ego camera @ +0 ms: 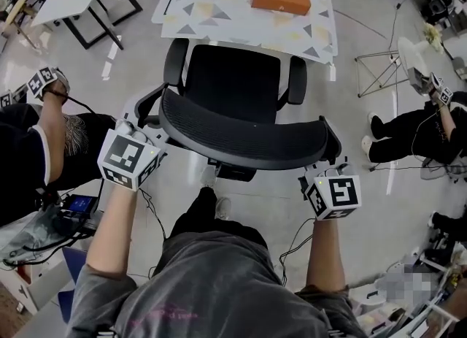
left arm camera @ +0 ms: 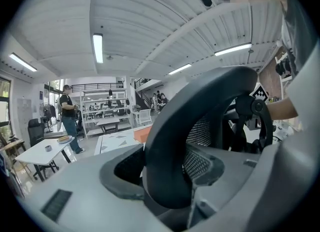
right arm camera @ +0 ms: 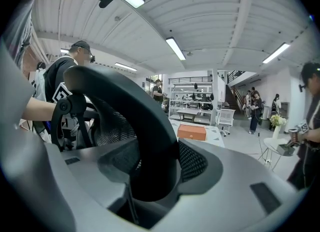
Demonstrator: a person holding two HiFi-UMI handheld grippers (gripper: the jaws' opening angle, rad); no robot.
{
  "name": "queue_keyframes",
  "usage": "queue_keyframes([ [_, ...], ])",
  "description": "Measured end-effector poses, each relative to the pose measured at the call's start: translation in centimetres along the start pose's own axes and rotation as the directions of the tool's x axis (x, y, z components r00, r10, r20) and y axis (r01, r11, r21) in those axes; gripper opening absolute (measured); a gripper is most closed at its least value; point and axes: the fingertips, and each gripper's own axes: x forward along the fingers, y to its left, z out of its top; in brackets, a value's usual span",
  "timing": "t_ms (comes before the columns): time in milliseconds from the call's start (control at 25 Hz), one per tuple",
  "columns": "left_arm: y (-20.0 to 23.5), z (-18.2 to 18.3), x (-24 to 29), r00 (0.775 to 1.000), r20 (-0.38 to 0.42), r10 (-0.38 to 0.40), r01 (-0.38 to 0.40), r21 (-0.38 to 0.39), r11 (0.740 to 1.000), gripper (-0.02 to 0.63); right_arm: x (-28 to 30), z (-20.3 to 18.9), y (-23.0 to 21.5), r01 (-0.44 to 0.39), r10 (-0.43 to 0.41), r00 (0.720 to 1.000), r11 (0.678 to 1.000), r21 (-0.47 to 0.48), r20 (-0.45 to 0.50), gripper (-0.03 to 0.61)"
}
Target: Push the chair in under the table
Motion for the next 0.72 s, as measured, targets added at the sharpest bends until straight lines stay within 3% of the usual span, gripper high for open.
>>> queue_keyframes([
  [720, 5.3, 2.0, 7.1, 1.000, -0.001, -0.026, 0.026, -0.005, 1.000, 0.229, 7.2, 1.9, -4.3, 0.038, -0.038, 0.999, 0.999, 0.000, -0.007, 0.225],
])
